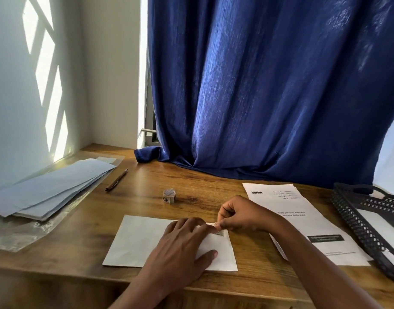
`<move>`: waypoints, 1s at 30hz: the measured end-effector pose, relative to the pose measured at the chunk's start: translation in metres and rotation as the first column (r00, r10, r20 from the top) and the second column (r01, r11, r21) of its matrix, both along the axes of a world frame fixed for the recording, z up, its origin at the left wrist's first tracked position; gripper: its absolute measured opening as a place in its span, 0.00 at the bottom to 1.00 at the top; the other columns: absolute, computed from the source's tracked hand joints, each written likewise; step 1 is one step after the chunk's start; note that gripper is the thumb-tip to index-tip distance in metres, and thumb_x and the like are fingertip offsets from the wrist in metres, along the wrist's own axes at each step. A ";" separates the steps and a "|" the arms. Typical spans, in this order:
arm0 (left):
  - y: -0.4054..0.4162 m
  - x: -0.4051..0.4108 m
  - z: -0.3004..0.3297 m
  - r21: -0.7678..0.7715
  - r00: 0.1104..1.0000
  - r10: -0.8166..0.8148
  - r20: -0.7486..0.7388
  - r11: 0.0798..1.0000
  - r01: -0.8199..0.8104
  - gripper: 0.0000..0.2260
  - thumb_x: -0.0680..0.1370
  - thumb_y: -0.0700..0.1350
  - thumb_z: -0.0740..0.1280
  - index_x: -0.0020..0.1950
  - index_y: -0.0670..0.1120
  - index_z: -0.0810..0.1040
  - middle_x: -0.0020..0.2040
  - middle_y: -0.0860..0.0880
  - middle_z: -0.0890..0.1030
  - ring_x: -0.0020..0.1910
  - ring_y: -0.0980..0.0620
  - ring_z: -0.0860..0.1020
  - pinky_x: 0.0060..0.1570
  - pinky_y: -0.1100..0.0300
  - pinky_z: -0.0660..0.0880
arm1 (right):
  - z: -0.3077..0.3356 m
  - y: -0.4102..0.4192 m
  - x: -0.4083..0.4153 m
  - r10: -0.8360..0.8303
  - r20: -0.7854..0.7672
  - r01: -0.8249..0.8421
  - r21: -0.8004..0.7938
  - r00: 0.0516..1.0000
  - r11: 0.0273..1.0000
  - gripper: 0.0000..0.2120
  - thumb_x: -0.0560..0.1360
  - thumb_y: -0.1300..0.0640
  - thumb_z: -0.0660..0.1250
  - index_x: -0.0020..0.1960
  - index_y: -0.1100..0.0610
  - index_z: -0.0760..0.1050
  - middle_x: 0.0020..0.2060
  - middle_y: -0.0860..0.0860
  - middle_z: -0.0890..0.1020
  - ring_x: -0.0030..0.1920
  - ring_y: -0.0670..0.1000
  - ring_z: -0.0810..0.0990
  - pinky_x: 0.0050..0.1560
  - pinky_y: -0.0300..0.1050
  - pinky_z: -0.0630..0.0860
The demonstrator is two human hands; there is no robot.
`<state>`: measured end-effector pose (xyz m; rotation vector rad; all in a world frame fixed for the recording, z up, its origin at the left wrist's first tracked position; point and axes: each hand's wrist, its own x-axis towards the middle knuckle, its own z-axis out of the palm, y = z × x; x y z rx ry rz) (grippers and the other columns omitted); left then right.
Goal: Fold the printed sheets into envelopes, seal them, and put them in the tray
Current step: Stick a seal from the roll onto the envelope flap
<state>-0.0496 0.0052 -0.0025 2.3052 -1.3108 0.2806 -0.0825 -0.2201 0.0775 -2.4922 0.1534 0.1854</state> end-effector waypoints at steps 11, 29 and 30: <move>-0.001 0.002 0.002 0.133 0.999 -0.010 0.037 0.991 0.005 0.26 0.81 0.68 0.49 0.80 0.69 0.55 0.79 0.58 0.59 0.76 0.55 0.56 0.76 0.53 0.54 | -0.007 0.001 0.009 -0.016 0.020 0.018 -0.111 1.000 0.994 0.06 0.70 0.48 0.80 0.40 0.48 0.84 0.36 0.43 0.86 0.39 0.42 0.82 0.40 0.40 0.78; -0.001 0.002 0.001 0.081 1.000 -0.007 -0.009 0.997 0.008 0.25 0.80 0.68 0.52 0.77 0.67 0.65 0.76 0.61 0.60 0.75 0.59 0.55 0.74 0.59 0.50 | -0.038 -0.011 0.012 -0.197 0.165 0.198 0.007 0.967 0.980 0.11 0.67 0.46 0.82 0.44 0.48 0.84 0.41 0.46 0.85 0.45 0.48 0.81 0.49 0.51 0.81; -0.001 0.001 0.001 0.070 1.000 -0.009 -0.018 0.997 0.010 0.25 0.80 0.68 0.53 0.76 0.67 0.66 0.75 0.61 0.60 0.75 0.59 0.55 0.73 0.60 0.50 | -0.040 -0.012 0.012 -0.202 0.173 0.204 0.009 0.964 0.979 0.11 0.67 0.46 0.82 0.43 0.48 0.84 0.41 0.46 0.85 0.45 0.47 0.81 0.49 0.51 0.81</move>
